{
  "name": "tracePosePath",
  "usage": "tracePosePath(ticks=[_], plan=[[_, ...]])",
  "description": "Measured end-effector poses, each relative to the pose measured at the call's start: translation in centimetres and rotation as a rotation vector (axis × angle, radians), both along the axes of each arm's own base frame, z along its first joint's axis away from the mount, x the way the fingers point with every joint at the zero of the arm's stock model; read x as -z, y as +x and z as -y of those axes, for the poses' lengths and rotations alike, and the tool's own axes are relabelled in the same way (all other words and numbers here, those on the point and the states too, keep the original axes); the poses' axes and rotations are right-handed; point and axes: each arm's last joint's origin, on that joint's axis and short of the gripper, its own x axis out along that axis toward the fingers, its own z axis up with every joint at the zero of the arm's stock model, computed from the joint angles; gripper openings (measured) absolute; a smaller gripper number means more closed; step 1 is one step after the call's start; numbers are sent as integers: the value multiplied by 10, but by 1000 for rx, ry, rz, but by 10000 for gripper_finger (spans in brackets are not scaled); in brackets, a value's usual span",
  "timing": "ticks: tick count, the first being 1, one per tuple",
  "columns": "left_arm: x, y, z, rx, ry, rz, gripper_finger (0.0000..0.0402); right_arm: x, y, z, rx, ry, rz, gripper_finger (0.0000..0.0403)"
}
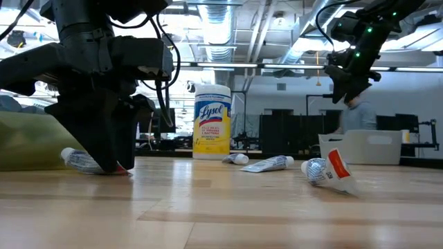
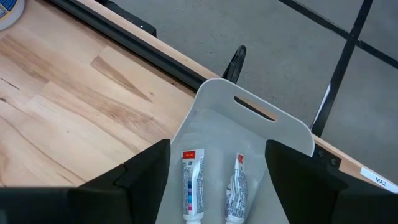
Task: Pick & Place Travel size toiletries
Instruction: Put the white toothpaste into the gray bin
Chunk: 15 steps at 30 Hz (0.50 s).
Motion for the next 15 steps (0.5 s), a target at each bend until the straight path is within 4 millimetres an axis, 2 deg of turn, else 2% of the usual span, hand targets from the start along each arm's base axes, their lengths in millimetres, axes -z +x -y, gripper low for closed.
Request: tracePosePath(ticks=[15], plan=[[0, 0, 0, 0, -2, 0, 27, 0, 0, 0, 0, 0, 0, 255]])
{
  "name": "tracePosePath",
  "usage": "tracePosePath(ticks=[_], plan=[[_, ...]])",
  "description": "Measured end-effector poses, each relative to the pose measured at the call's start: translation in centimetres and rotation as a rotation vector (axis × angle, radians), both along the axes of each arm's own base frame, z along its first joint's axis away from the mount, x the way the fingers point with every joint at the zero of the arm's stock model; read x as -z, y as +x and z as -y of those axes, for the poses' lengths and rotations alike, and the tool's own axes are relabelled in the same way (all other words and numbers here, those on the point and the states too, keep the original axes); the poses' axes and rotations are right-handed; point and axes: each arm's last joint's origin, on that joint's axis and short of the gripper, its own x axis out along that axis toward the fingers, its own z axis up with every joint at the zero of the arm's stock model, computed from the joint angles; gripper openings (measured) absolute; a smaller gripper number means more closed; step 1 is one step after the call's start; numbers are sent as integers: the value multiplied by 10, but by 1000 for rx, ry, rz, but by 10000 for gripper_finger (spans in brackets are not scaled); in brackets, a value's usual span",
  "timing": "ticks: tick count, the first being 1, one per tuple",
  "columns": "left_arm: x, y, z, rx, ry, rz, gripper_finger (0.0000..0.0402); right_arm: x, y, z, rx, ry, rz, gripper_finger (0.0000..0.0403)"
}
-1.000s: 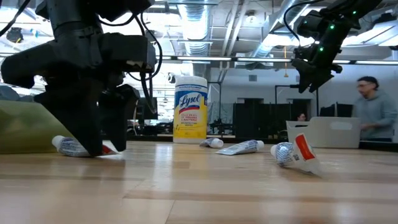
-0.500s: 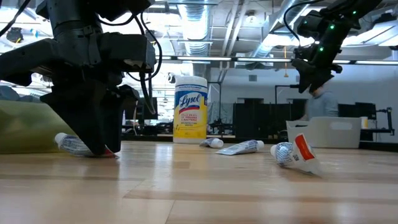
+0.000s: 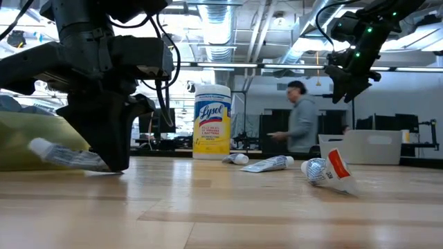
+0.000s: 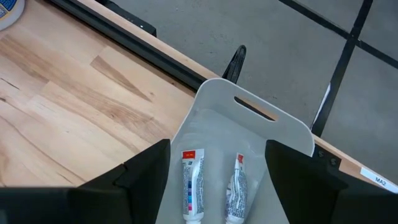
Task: Pick & Place Travel size toiletries
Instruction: Put the white toothpaste into the gray bin
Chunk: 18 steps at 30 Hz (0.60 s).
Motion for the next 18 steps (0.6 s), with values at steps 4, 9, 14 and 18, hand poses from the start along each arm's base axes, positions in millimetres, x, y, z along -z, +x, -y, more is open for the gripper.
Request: tracePosePath(ticks=[4, 9, 14, 18], plan=[[0, 0, -1, -60, -22, -2, 4, 0, 0, 0, 0, 0, 0, 255], [-1, 2, -6, -169, -63, -2, 1, 0, 0, 0, 0, 1, -1, 255], [-14, 10, -10, -198, -88, 43, 0, 0, 0, 0, 0, 1, -1, 255], [-27, 12, -18, -176, -75, 87, 0, 0, 1, -1, -7, 5, 1, 255]])
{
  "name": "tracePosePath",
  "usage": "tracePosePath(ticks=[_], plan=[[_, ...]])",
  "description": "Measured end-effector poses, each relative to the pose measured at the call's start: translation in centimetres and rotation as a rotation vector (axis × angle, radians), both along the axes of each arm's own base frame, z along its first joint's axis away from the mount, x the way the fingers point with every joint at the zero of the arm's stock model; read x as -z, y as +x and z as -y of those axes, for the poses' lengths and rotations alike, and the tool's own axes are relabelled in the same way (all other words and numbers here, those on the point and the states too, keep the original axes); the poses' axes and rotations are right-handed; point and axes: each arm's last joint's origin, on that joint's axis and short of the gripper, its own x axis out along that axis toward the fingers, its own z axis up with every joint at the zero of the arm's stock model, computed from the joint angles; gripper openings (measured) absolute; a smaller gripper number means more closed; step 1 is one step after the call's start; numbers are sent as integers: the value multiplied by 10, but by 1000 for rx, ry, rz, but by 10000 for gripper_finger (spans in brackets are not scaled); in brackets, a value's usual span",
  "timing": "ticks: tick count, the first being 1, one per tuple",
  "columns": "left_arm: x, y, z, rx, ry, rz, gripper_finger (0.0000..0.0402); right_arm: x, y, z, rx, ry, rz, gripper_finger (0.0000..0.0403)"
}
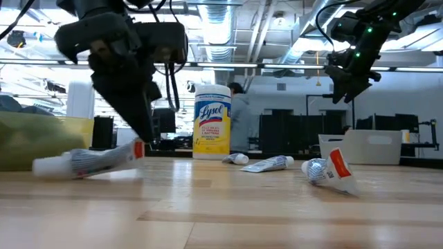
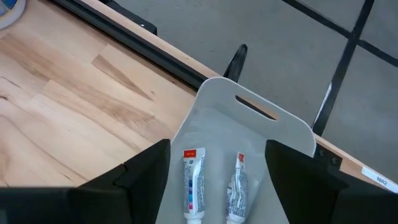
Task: Pick & Place Travel size toiletries
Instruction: Put the white toothpaste into the gray bin
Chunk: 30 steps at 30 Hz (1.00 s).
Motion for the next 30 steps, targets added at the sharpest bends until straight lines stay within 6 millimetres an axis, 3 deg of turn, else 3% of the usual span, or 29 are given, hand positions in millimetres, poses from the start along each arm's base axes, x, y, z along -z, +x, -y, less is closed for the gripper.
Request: tracePosePath(ticks=[12, 18, 23, 30], plan=[[-61, -4, -61, -193, 36, 228, 0, 0, 25, -20, -206, 88, 114, 255], [-81, -10, -79, -254, 28, 318, 1, 0, 44, -38, -357, 132, 161, 255], [-79, -9, -69, -215, 10, 309, 17, -2, 54, -48, -426, 120, 173, 255], [-64, -9, -27, 49, -84, 236, 95, -5, 63, -56, -485, 89, 202, 255]])
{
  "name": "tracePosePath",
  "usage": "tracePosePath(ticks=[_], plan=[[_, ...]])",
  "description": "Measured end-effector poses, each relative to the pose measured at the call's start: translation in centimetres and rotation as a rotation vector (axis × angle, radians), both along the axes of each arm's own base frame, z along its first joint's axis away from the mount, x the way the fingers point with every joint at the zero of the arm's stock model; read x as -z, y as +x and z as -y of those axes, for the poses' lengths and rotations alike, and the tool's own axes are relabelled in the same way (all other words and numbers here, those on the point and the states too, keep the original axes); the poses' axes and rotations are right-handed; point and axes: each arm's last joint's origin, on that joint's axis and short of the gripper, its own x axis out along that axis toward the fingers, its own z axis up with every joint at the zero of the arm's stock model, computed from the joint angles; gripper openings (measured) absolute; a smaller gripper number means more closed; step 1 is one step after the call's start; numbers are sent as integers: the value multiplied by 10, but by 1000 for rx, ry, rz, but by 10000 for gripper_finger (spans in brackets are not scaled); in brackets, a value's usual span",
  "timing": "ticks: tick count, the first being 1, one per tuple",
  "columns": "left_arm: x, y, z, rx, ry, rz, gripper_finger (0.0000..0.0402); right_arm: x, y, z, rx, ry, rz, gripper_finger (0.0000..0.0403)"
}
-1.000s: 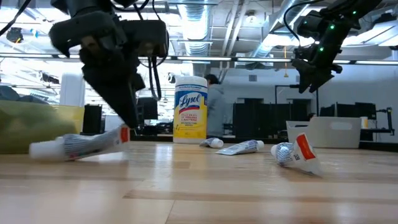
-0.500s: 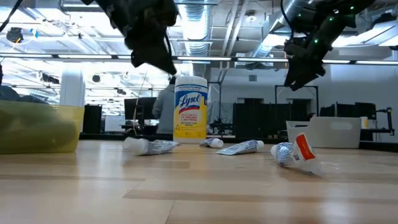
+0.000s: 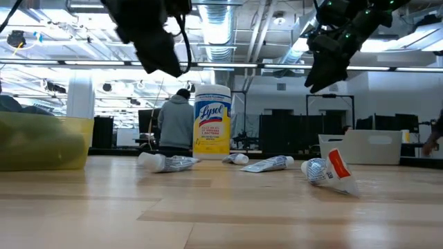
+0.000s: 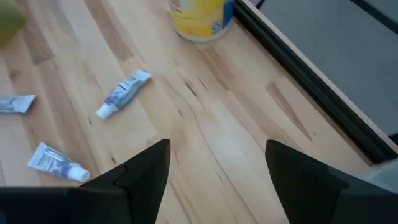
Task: Pick & Place Travel size toiletries
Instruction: Put the white toothpaste into the gray bin
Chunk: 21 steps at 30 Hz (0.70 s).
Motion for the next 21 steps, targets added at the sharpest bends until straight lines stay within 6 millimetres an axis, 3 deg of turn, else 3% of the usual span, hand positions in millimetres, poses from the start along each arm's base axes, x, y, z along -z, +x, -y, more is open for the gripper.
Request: tracePosePath(ticks=[6, 11, 16, 21], plan=[[25, 3, 23, -102, -104, -110, 188, -3, 5, -3, -25, -20, 31, 255], [53, 10, 29, -227, -131, -203, 236, -4, 6, -3, -28, -30, 47, 255], [69, 13, 28, -292, -116, -245, 240, -4, 6, -3, -28, -30, 47, 255], [67, 14, 26, -329, -75, -214, 221, -4, 6, -3, -28, -28, 44, 255]])
